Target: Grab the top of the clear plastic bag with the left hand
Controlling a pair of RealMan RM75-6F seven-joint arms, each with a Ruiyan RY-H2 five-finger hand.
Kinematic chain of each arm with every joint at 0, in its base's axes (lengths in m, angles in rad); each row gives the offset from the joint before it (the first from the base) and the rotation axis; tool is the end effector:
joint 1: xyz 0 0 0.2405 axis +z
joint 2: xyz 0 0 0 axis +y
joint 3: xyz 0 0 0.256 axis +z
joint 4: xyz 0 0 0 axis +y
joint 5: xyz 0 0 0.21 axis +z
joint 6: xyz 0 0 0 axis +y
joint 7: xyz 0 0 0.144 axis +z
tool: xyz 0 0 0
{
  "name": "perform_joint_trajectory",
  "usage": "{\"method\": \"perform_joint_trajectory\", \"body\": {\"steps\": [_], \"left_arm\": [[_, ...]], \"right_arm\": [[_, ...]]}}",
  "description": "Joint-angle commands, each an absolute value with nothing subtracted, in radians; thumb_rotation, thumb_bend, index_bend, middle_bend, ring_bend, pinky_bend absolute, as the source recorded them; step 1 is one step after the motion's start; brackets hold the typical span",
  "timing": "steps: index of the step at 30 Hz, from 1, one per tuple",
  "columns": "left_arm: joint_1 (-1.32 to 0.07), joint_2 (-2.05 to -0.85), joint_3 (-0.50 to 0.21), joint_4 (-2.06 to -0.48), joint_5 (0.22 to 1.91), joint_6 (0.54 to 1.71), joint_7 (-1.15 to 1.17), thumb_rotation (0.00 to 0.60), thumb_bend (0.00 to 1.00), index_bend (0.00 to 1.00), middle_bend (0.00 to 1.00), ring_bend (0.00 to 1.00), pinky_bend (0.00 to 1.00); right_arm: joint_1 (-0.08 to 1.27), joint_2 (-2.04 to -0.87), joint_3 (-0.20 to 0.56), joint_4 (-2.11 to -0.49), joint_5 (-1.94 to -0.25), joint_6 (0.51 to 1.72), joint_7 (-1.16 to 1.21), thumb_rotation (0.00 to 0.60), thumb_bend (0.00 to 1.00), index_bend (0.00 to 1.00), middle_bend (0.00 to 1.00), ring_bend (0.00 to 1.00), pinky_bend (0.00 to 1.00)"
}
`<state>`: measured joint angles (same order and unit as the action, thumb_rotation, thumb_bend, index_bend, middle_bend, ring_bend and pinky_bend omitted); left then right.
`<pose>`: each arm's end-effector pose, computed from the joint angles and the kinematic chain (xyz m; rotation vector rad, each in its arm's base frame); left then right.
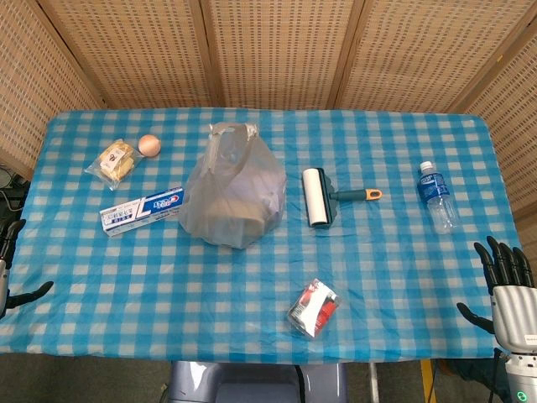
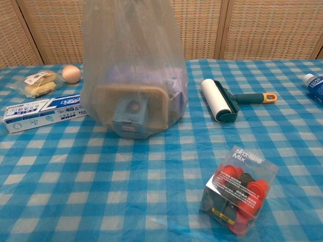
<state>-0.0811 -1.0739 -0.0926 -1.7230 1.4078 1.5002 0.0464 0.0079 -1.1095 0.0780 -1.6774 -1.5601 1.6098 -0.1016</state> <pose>-0.3005 0.1865 0.1756 -1.2757 -0.9197 -0.9125 -0.2951 -0.1616 0.1739 1.3192 -0.7787 0.9368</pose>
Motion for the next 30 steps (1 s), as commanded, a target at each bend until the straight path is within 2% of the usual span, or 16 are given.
{"method": "perform_joint_trajectory", "body": {"steps": [1,10,17,22,30], "left_arm": [[-0.082,-1.078,-0.093,-1.717,1.415,1.505,0.041,0.6,0.0,0.0,0.0,0.0,0.0],[-0.132,-1.09,-0.099,-1.72,1.449,1.443,-0.006,0.6,0.0,0.0,0.0,0.0,0.0],[-0.322,-1.119,-0.207,-1.717,1.531,1.309,-0.412,0.6,0.0,0.0,0.0,0.0,0.0],[-0.447,-1.138,-0.289,-1.729,1.485,1.195,-0.629,0.6,0.0,0.0,0.0,0.0,0.0],[-0.602,-1.134,-0.366,-1.77,1.382,0.971,-0.886,0.6,0.0,0.0,0.0,0.0,0.0]], "right_arm": [[0.008,-1.109,0.078,-1.678,-1.559,1.609,-0.099,0.6,0.0,0.0,0.0,0.0,0.0],[0.01,-1.103,0.084,-1.68,-1.542,1.6,-0.088,0.6,0.0,0.0,0.0,0.0,0.0],[0.023,-1.105,0.103,-1.674,-1.49,1.566,-0.089,0.6,0.0,0.0,0.0,0.0,0.0],[0.029,-1.109,0.111,-1.665,-1.461,1.548,-0.09,0.6,0.0,0.0,0.0,0.0,0.0],[0.035,-1.111,0.124,-1.651,-1.423,1.531,-0.084,0.6,0.0,0.0,0.0,0.0,0.0]]}}
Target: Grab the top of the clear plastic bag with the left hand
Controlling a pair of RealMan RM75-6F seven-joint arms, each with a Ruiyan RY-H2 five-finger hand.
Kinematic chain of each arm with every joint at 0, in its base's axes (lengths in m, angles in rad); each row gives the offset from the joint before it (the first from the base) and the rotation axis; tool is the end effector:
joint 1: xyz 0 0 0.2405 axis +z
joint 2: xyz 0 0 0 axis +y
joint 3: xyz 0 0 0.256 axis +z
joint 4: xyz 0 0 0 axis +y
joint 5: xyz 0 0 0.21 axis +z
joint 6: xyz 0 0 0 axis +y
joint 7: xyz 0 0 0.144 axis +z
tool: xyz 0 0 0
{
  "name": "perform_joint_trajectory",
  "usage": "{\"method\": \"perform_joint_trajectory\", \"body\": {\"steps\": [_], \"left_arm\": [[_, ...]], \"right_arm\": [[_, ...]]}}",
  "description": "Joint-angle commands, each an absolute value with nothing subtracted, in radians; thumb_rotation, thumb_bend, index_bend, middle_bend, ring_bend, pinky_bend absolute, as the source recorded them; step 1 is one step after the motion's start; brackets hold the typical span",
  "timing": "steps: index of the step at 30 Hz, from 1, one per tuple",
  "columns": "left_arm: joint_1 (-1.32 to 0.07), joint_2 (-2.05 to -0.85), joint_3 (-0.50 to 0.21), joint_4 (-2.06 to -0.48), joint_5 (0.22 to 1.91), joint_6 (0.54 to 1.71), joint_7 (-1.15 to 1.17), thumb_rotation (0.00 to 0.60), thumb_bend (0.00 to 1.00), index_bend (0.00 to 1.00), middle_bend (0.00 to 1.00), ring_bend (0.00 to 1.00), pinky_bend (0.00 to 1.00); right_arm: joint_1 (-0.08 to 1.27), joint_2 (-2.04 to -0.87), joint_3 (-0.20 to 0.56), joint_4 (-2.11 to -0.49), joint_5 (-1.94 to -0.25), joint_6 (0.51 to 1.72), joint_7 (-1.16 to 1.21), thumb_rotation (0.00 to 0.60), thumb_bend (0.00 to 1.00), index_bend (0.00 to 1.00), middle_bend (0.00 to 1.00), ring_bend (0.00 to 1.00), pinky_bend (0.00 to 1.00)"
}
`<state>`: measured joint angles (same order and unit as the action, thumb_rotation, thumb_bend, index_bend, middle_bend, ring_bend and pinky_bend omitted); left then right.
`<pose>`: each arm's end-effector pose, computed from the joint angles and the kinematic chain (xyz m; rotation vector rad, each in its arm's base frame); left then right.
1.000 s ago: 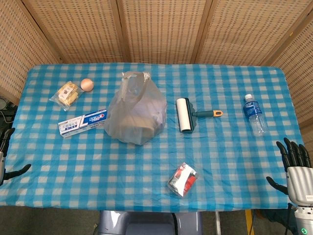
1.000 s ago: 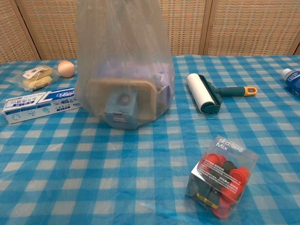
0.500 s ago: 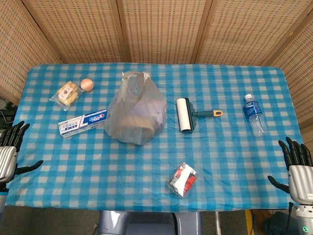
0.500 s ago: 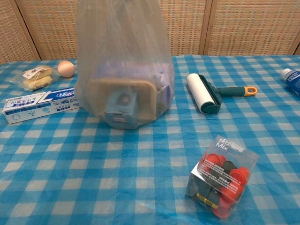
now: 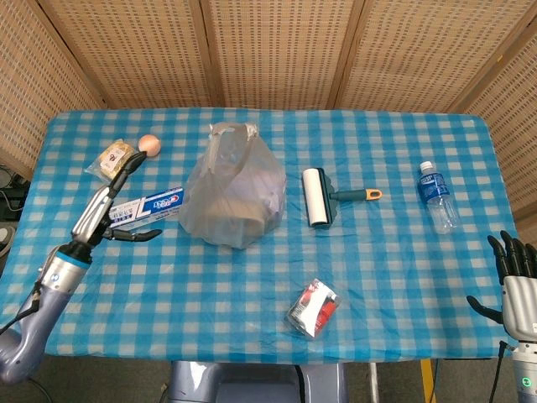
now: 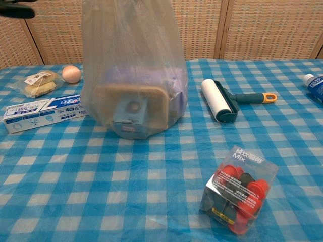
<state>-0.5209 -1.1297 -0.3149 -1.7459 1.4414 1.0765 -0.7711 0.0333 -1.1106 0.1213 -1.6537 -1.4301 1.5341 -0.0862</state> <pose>-0.1563 0.3264 0.1331 -1.4114 -1.5966 -1.7220 -0.3133 -0.1781 0.1784 1.2497 -0.8385 0.8671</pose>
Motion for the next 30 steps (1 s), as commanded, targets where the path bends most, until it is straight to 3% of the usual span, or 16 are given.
{"method": "perform_joint_trajectory", "body": {"steps": [1,11,20,30], "left_arm": [[-0.623,-1.137,-0.378,-1.769,1.365,0.939,-0.923,0.6,0.0,0.0,0.0,0.0,0.0],[-0.762,-1.197,-0.436,-1.722,1.289,0.783,-1.059,0.6,0.0,0.0,0.0,0.0,0.0],[-0.828,-1.21,-0.453,-1.709,1.265,0.731,-1.041,0.6,0.0,0.0,0.0,0.0,0.0],[-0.929,-1.169,-0.507,-1.704,1.099,0.598,-0.959,0.6,0.0,0.0,0.0,0.01,0.0]], "right_arm": [[0.035,-1.111,0.126,-1.648,-1.418,1.528,-0.083,0.6,0.0,0.0,0.0,0.0,0.0],[0.041,-1.113,0.139,-1.628,-1.376,1.506,-0.076,0.6,0.0,0.0,0.0,0.0,0.0],[0.044,-1.114,0.144,-1.618,-1.361,1.499,-0.07,0.6,0.0,0.0,0.0,0.0,0.0],[0.044,-1.115,0.142,-1.62,-1.363,1.502,-0.073,0.6,0.0,0.0,0.0,0.0,0.0]]}}
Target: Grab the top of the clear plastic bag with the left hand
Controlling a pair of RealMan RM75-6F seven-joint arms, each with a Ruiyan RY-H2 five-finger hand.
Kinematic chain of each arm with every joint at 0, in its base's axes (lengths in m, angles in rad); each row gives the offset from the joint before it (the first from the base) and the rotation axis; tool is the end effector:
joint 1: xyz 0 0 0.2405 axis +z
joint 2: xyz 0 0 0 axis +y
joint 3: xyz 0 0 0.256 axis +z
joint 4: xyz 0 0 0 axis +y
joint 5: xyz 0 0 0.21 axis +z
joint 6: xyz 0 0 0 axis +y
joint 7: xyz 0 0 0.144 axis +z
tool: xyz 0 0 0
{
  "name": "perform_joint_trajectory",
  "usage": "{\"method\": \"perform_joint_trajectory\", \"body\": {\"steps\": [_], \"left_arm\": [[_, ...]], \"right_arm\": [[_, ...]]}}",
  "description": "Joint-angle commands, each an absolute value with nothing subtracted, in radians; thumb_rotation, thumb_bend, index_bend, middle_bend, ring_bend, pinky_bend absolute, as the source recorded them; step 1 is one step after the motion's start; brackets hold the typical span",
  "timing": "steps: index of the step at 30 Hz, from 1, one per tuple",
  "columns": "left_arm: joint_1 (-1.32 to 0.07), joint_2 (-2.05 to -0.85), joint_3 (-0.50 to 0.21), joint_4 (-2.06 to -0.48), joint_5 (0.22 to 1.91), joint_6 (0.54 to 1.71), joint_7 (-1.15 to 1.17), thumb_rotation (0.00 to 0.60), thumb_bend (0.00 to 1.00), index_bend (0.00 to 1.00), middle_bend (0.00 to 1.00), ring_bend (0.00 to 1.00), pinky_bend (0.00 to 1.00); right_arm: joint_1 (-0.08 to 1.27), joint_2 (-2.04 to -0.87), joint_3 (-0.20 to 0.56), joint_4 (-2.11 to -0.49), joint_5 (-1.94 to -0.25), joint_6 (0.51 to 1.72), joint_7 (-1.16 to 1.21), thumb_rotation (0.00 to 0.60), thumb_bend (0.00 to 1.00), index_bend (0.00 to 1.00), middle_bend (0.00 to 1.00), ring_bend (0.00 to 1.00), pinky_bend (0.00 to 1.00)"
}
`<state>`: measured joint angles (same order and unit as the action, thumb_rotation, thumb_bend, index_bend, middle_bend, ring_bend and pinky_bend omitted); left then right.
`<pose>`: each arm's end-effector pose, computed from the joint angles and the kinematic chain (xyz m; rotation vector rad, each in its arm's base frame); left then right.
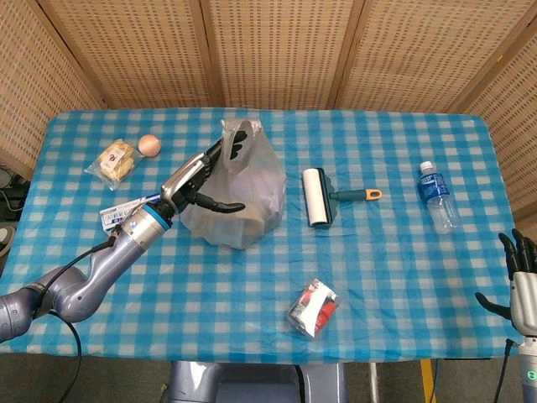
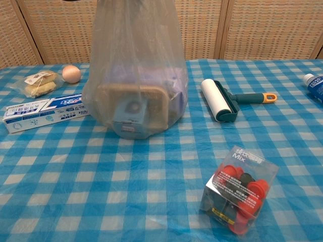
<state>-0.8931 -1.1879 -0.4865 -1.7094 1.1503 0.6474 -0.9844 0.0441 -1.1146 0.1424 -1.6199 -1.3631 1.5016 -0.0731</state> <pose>-0.0286 0.3909 0.0990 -1.4661 -2.1192 -1.7116 -0.3265 -0.1851 0.1829 1.2062 -0.8581 0.8276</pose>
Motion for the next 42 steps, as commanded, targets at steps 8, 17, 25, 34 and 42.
{"method": "perform_joint_trajectory", "body": {"steps": [8,17,25,34,42], "left_arm": [[-0.979,-1.184,-0.531,-1.659,1.015,0.568,-0.911,0.6,0.0,0.0,0.01,0.03,0.0],[-1.022,-1.235,-0.559,-1.59,0.976,0.507,-0.922,0.6,0.0,0.04,0.07,0.09,0.0],[-1.046,-1.292,-0.626,-1.544,0.971,0.392,-1.024,0.6,0.0,0.07,0.09,0.1,0.0],[-1.057,-1.379,-0.688,-1.5,1.015,0.336,-1.086,0.6,0.0,0.12,0.15,0.15,0.0],[-1.054,-1.425,-0.714,-1.48,1.009,0.313,-1.103,0.6,0.0,0.42,0.51,0.4,0.09]], "right_arm": [[0.045,-1.116,0.141,-1.622,-1.362,1.501,-0.079,0.6,0.0,0.0,0.0,0.0,0.0],[0.048,-1.119,0.144,-1.621,-1.354,1.498,-0.088,0.6,0.0,0.0,0.0,0.0,0.0],[0.051,-1.121,0.144,-1.619,-1.349,1.492,-0.091,0.6,0.0,0.0,0.0,0.0,0.0],[0.054,-1.119,0.148,-1.614,-1.334,1.479,-0.085,0.6,0.0,0.0,0.0,0.0,0.0],[0.055,-1.117,0.15,-1.614,-1.329,1.477,-0.08,0.6,0.0,0.0,0.0,0.0,0.0]]}}
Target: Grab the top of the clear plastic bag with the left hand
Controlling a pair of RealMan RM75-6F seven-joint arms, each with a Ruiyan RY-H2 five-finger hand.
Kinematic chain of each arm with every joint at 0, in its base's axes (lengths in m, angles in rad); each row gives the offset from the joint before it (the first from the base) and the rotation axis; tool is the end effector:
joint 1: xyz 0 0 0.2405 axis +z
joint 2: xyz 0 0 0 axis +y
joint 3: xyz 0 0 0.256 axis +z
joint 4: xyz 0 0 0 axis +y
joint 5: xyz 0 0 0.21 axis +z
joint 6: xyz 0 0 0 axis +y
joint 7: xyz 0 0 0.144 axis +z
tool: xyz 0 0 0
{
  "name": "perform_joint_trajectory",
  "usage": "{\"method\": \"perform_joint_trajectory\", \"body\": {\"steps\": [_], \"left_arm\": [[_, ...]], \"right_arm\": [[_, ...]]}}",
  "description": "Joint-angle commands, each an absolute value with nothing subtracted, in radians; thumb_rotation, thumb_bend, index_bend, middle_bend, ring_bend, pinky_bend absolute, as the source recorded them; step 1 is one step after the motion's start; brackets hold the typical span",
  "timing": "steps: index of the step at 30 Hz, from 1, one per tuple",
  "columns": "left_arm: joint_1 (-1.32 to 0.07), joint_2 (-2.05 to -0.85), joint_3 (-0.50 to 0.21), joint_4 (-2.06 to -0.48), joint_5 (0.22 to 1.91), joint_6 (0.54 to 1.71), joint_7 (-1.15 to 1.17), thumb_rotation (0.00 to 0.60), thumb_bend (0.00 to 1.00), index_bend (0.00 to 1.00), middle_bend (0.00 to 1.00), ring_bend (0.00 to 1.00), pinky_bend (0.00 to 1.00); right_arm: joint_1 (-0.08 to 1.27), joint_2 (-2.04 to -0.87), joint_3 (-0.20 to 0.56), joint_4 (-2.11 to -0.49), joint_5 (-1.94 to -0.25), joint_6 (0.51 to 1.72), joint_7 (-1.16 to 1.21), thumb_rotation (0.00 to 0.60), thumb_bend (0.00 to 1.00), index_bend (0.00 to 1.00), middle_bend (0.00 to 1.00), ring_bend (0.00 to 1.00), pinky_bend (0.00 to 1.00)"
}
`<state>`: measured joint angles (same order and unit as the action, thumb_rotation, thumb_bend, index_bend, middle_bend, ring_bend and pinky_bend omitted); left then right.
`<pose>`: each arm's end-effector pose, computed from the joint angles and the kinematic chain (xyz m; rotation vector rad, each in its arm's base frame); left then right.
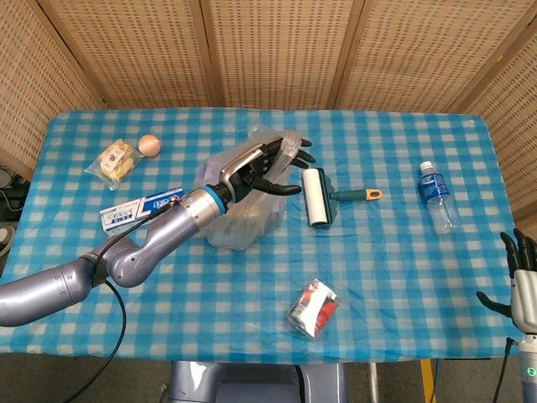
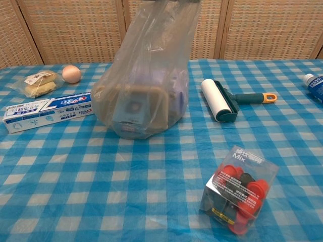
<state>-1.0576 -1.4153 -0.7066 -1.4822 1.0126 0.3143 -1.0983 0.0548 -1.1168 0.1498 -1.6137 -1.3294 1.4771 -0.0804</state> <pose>0.0509 0.4225 0.0547 1.1924 2.2707 1.4657 -0.3307 -0.1896 0.1825 1.1952 -0.8735 0.8037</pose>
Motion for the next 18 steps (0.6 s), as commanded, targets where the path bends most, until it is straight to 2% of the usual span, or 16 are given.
{"method": "perform_joint_trajectory", "body": {"steps": [1,7,10,14,18], "left_arm": [[-1.052,-1.43,-0.716,-1.479,1.01,0.315,-1.102,0.6,0.0,0.48,0.55,0.43,0.12],[-1.033,-1.464,-0.727,-1.478,1.01,0.36,-1.093,0.6,0.0,0.77,0.72,0.58,0.32],[-1.02,-1.479,-0.731,-1.48,1.015,0.391,-1.089,0.6,0.0,0.83,0.76,0.62,0.41],[-1.009,-1.482,-0.728,-1.489,1.018,0.403,-1.082,0.6,0.0,0.83,0.76,0.63,0.4],[-0.994,-1.471,-0.732,-1.516,1.024,0.396,-1.084,0.6,0.0,0.8,0.75,0.61,0.27]], "right_arm": [[0.055,-1.117,0.15,-1.614,-1.33,1.478,-0.08,0.6,0.0,0.0,0.0,0.0,0.0],[0.054,-1.115,0.149,-1.615,-1.331,1.478,-0.078,0.6,0.0,0.0,0.0,0.0,0.0],[0.054,-1.114,0.148,-1.616,-1.331,1.478,-0.078,0.6,0.0,0.0,0.0,0.0,0.0],[0.055,-1.114,0.148,-1.617,-1.331,1.477,-0.079,0.6,0.0,0.0,0.0,0.0,0.0],[0.055,-1.113,0.146,-1.619,-1.331,1.477,-0.082,0.6,0.0,0.0,0.0,0.0,0.0]]}}
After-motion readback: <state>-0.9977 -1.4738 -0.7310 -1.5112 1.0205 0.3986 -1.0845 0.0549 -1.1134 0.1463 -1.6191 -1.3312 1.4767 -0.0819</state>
